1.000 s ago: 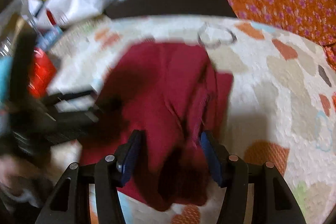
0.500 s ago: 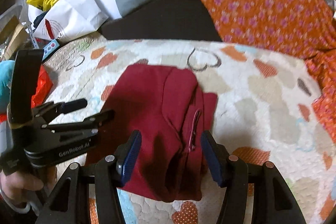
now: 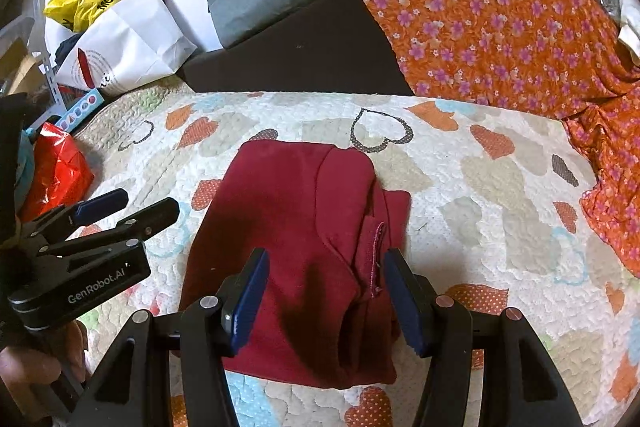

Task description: Fold small clothes

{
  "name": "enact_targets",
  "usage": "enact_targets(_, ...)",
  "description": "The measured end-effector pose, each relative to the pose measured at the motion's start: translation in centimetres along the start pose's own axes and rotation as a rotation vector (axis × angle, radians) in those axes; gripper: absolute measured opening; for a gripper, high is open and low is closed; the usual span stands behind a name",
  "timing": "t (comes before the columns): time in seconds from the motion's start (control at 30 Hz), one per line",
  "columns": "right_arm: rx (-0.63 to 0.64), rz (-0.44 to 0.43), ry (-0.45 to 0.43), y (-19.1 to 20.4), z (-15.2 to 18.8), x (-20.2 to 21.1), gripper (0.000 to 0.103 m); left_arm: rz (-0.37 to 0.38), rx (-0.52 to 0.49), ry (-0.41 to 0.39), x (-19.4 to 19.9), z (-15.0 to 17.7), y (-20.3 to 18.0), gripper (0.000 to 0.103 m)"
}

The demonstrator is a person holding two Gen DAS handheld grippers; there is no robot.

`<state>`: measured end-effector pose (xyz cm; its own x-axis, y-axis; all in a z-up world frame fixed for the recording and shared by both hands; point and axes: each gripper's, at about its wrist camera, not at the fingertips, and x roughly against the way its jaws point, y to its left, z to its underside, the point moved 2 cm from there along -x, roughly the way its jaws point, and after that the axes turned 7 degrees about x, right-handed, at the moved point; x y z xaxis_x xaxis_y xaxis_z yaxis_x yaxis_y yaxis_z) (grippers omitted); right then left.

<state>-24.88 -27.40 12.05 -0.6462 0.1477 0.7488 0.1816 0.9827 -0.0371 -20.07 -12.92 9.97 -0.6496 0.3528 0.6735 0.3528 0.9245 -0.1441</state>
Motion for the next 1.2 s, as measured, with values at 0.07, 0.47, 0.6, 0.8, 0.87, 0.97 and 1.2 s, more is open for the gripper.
enact_targets(0.07,-0.007,-0.005,-0.004,0.0,0.0,0.0,0.057,-0.007,-0.004,0.001,0.0,0.0,0.0,0.070)
enact_targets(0.47,-0.028,-0.012,0.012,-0.4,0.5,-0.5,0.057,0.002,-0.025,-0.004,-0.2,0.1,-0.7,0.070)
enact_targets(0.6,-0.036,-0.017,0.019,-0.4,0.6,-0.7,0.057,-0.034,-0.062,-0.022,-0.2,0.1,-1.1,0.070)
enact_targets(0.8,-0.042,-0.029,0.023,-0.4,0.6,-0.9,0.057,-0.049,-0.086,-0.019,-0.3,0.3,-1.4,0.070)
enact_targets(0.87,-0.043,-0.030,0.021,-0.5,0.6,-0.9,0.057,-0.055,-0.089,-0.021,-0.2,0.3,-1.5,0.070)
enact_targets(0.97,-0.045,-0.031,0.024,-0.4,0.6,-0.9,0.057,-0.051,-0.083,-0.020,-0.2,0.3,-1.5,0.070)
enact_targets(1.2,-0.051,-0.036,0.026,-0.4,0.7,-1.0,0.057,-0.054,-0.086,-0.013,-0.4,0.4,-1.6,0.070)
